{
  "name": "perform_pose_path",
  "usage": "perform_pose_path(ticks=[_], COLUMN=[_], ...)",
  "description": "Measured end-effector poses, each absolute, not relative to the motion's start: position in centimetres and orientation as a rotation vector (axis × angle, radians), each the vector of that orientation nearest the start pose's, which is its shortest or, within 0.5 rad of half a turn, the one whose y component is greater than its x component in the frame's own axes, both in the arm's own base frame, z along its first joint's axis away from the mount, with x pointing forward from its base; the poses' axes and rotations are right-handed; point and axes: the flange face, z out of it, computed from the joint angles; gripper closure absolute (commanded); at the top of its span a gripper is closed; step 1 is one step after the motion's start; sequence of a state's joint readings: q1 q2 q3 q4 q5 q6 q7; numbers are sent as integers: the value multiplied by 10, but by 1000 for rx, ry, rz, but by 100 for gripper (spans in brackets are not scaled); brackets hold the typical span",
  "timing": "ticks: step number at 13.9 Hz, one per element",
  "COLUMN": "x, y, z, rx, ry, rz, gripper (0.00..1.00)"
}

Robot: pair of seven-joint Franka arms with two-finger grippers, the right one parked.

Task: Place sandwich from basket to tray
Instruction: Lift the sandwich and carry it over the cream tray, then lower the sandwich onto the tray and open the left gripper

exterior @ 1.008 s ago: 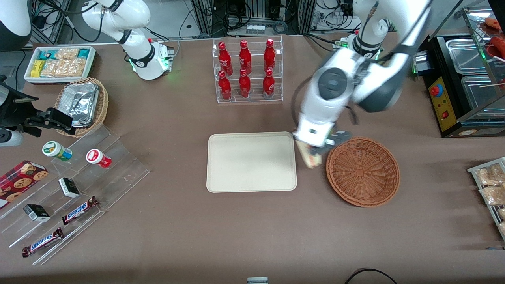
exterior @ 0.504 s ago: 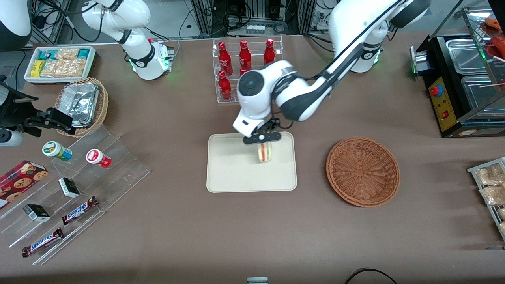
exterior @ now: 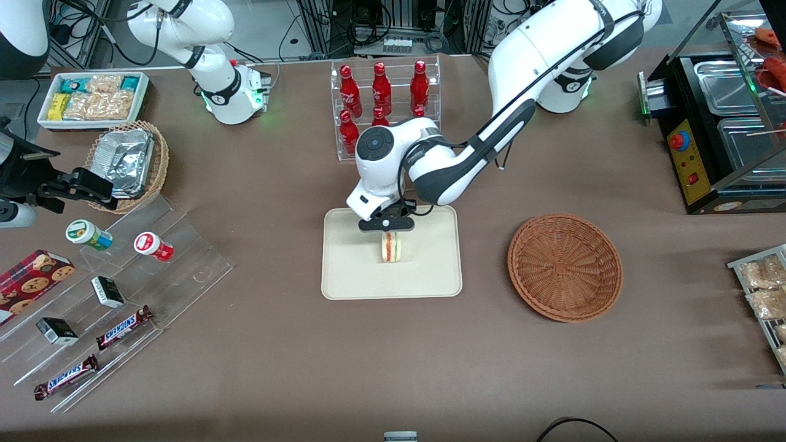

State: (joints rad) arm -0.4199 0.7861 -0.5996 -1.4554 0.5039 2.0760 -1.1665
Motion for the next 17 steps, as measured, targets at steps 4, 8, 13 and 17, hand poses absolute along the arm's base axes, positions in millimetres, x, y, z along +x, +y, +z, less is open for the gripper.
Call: perform_pose_path(ticks=[4,8,13,17], x=[475,485,493,500], y=[-549,-547,-550,-536], z=[256,240,262,346], rx=[-3105,-3093,-3104,-3084], ry=[-85,-106,-135,-272], rz=[-60,-67,-108,-94], gripper=[100,1,1,1])
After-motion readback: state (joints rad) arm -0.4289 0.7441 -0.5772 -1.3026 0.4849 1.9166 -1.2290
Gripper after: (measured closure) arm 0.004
